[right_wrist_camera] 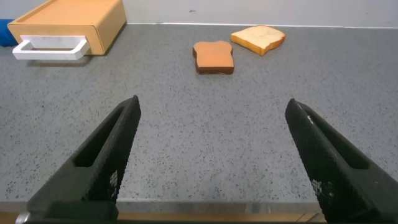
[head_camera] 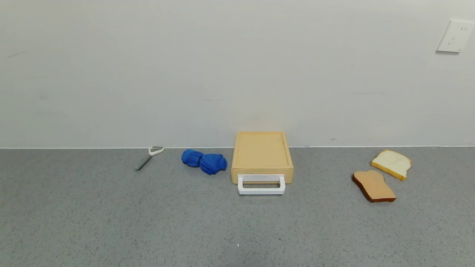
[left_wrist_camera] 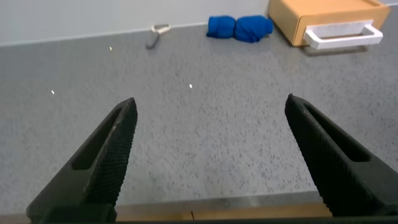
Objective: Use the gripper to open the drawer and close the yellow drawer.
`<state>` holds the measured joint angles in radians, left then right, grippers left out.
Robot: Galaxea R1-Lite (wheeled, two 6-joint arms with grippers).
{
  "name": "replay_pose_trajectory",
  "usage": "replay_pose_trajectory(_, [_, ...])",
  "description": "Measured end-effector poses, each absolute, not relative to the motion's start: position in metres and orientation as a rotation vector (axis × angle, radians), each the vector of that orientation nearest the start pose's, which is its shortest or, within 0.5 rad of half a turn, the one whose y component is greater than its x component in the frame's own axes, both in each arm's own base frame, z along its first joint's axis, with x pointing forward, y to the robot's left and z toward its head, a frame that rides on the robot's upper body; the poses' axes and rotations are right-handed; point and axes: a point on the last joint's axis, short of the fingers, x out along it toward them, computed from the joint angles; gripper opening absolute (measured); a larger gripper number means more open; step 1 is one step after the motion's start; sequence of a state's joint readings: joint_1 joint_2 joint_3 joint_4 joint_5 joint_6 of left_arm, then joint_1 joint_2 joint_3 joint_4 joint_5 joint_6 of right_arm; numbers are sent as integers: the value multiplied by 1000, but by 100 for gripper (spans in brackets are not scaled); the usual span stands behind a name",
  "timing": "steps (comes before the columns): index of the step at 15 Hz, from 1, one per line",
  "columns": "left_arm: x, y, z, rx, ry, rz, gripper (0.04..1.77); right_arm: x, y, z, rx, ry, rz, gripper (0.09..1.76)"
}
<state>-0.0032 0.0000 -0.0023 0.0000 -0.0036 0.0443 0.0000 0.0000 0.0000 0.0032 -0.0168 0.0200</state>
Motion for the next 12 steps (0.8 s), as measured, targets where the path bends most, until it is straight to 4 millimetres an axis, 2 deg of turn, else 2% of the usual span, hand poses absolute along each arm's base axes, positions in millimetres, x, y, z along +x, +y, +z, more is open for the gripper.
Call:
replay_pose_trajectory(3, [-23,0,76,-3,-5,-5,172,-23,0,75,20,3,-17,171])
replay_pose_trajectory(12, [-23,0,76,6,-2,-5,172,-23,0,75,20,3,-17,171])
